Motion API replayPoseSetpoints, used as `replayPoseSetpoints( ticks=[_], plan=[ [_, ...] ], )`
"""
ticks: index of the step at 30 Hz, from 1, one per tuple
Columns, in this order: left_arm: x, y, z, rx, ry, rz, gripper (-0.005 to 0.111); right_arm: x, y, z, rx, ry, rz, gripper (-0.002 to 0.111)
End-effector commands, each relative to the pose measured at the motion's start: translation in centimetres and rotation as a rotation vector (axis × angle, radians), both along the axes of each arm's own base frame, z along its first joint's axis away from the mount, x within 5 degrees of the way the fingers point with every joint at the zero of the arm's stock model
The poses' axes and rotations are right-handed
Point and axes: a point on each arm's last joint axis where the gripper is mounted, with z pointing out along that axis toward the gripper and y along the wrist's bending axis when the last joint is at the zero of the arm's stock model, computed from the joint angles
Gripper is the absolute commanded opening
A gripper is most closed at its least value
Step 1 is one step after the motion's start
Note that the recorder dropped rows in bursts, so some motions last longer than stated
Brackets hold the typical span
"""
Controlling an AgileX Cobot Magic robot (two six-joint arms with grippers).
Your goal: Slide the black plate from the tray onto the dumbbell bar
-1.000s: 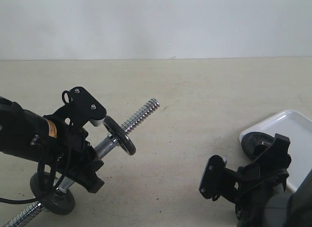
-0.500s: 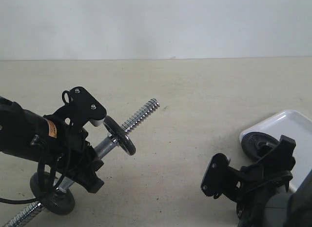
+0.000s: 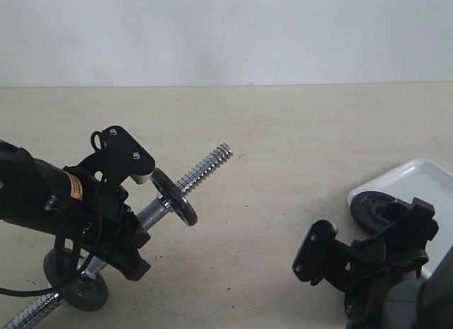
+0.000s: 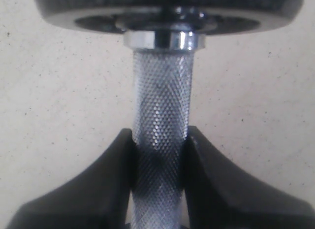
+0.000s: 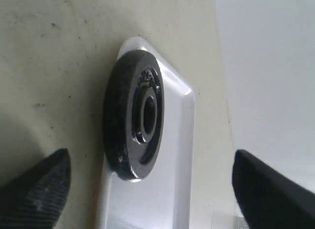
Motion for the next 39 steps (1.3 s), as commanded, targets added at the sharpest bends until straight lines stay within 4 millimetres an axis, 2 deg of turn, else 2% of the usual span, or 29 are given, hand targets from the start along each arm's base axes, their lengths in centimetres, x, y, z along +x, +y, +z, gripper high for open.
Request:
replayPoseSetpoints(
  ticks=[1, 7, 12, 14, 24, 31, 39],
  plan=[
    [3.3, -1.7, 5.2, -0.281, -0.497, 0.028, 0.004, -0.2, 0.1, -0.3, 0.028, 0.035, 0.005, 0.089],
    [3.3, -1.7, 5.2, -0.280, -0.495, 0.027, 0.004, -0.2, 0.1, -0.4, 0.030, 0.039, 0.005, 0.087],
    [3.3, -1.7, 5.2, -0.279, -0.493, 0.027, 0.004, -0.2, 0.3, -0.4, 0.032, 0.049, 0.020, 0.070],
    [3.3, -1.7, 5.2, -0.279, -0.493, 0.027, 0.004, -0.1, 0.4, -0.4, 0.029, 0.049, 0.035, 0.067],
    [3.3, -1.7, 5.2, -0.279, -0.493, 0.027, 0.004, 0.0, 0.5, -0.5, 0.027, 0.052, 0.065, 0.068],
    [3.3, -1.7, 5.2, -0.279, -0.493, 0.027, 0.004, 1.0, -0.5, -0.5, 0.037, 0.061, 0.015, 0.068],
    [3.3, -1.7, 5.2, -0.279, -0.493, 0.027, 0.004, 1.1, -0.6, -0.5, 0.040, 0.058, 0.008, 0.068]
  ],
)
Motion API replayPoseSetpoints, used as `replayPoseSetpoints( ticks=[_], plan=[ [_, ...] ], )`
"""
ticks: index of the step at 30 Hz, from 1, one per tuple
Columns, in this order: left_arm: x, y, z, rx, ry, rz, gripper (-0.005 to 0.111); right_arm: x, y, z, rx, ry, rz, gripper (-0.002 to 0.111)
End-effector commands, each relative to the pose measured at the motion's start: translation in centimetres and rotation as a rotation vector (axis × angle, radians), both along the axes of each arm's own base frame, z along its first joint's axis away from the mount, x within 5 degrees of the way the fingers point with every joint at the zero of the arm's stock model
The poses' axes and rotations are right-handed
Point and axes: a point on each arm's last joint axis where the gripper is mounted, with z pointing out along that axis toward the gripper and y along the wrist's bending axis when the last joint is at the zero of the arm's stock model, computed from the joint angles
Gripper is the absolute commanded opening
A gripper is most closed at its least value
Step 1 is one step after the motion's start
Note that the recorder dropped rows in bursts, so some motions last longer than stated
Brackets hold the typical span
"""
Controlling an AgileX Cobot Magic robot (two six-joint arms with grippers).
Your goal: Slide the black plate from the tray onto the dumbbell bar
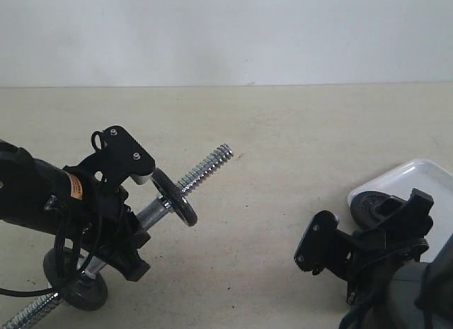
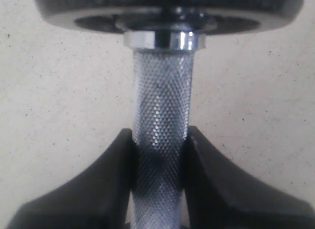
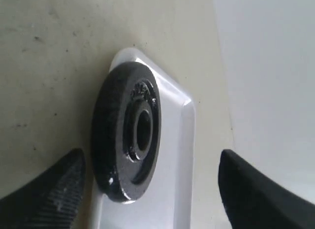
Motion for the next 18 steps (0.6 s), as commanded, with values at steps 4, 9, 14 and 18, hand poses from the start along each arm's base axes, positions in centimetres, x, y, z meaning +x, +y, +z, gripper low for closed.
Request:
replayPoseSetpoints(
  ticks=[4, 9, 14, 18],
  plan=[
    [3.3, -1.7, 5.2, -0.283, -0.490, 0.033, 0.004, -0.1, 0.0, -0.5, 0.028, 0.059, 0.002, 0.068],
    [3.3, -1.7, 5.2, -0.283, -0.490, 0.033, 0.004, -0.1, 0.0, -0.5, 0.028, 0.061, 0.004, 0.068],
    [3.3, -1.7, 5.2, -0.283, -0.490, 0.033, 0.004, 0.0, 0.3, -0.5, 0.043, 0.064, 0.007, 0.068],
    [3.4, -1.7, 5.4, -0.288, -0.498, 0.033, 0.004, 0.5, 1.4, -0.4, 0.051, 0.106, 0.044, 0.067]
  ],
)
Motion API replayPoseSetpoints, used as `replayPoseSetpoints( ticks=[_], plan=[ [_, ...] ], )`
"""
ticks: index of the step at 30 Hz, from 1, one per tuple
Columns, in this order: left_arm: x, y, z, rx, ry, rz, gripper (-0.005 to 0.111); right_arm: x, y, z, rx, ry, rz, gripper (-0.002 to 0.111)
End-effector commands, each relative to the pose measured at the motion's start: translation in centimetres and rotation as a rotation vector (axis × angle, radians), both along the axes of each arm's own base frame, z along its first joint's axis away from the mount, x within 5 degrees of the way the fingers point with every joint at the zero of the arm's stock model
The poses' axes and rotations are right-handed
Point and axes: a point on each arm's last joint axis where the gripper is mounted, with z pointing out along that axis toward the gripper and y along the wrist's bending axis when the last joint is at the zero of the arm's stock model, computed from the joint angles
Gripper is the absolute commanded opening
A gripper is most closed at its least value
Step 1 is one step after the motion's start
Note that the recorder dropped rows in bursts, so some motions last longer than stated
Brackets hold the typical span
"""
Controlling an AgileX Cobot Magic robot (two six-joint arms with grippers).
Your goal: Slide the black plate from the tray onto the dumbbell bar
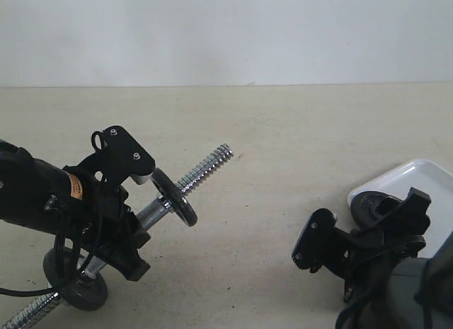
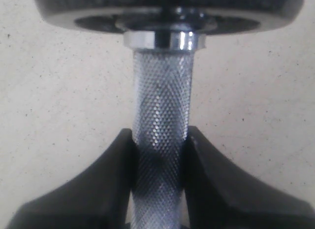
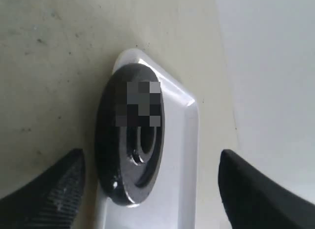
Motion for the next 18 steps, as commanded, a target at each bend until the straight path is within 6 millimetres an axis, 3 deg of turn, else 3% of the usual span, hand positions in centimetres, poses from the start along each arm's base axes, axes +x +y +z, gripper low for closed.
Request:
replayPoseSetpoints(
  ticks=[1, 10, 13, 18],
  plan=[
    [3.3, -1.7, 5.4, -0.288, -0.496, 0.033, 0.004, 0.4, 1.2, -0.4, 0.026, 0.091, 0.044, 0.067],
    [2.8, -1.4, 7.0, -0.306, -0.540, 0.025, 0.004, 0.5, 1.6, -0.4, 0.045, 0.121, 0.046, 0.064],
    [2.8, -1.3, 7.2, -0.306, -0.545, 0.022, 0.004, 0.8, 1.1, -0.4, 0.106, 0.179, 0.011, 0.055],
    [2.8, -1.3, 7.1, -0.303, -0.539, 0.022, 0.004, 1.5, 0.0, -0.4, 0.170, 0.239, -0.051, 0.054]
  ],
)
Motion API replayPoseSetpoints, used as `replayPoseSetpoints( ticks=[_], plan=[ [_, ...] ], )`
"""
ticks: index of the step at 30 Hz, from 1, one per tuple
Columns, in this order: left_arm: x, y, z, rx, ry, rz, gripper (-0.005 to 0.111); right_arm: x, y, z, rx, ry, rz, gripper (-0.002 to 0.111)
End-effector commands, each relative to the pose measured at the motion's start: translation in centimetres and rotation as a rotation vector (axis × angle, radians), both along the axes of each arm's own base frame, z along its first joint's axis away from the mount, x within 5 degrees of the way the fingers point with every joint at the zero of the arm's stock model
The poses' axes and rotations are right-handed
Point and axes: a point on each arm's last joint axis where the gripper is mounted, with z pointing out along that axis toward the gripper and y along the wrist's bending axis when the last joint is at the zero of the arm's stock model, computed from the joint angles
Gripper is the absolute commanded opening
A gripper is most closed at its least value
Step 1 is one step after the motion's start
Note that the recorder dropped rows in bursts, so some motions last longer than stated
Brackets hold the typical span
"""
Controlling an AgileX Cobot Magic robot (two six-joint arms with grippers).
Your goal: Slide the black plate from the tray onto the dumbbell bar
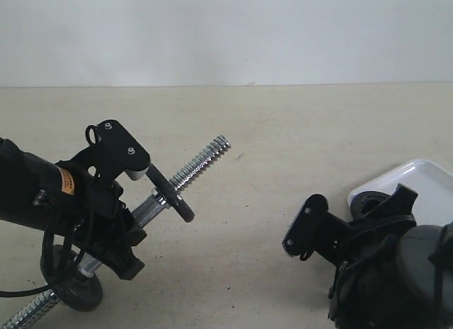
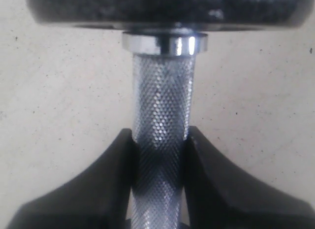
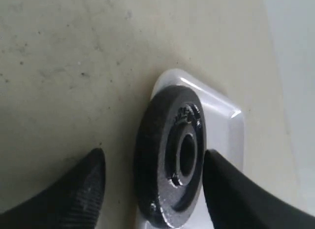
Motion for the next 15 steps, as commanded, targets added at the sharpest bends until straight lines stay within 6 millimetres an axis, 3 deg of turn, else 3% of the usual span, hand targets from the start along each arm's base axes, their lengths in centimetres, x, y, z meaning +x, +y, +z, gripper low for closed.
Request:
replayPoseSetpoints(
  ticks=[1, 15],
  plan=[
    [3.22, -1.58, 5.97, -0.306, -0.531, 0.032, 0.004, 0.00, -0.56, -0.78, 0.056, 0.108, -0.032, 0.054],
    [3.18, -1.56, 5.88, -0.300, -0.522, 0.032, 0.004, 0.44, 0.07, -0.63, 0.018, 0.136, 0.020, 0.058]
  ],
)
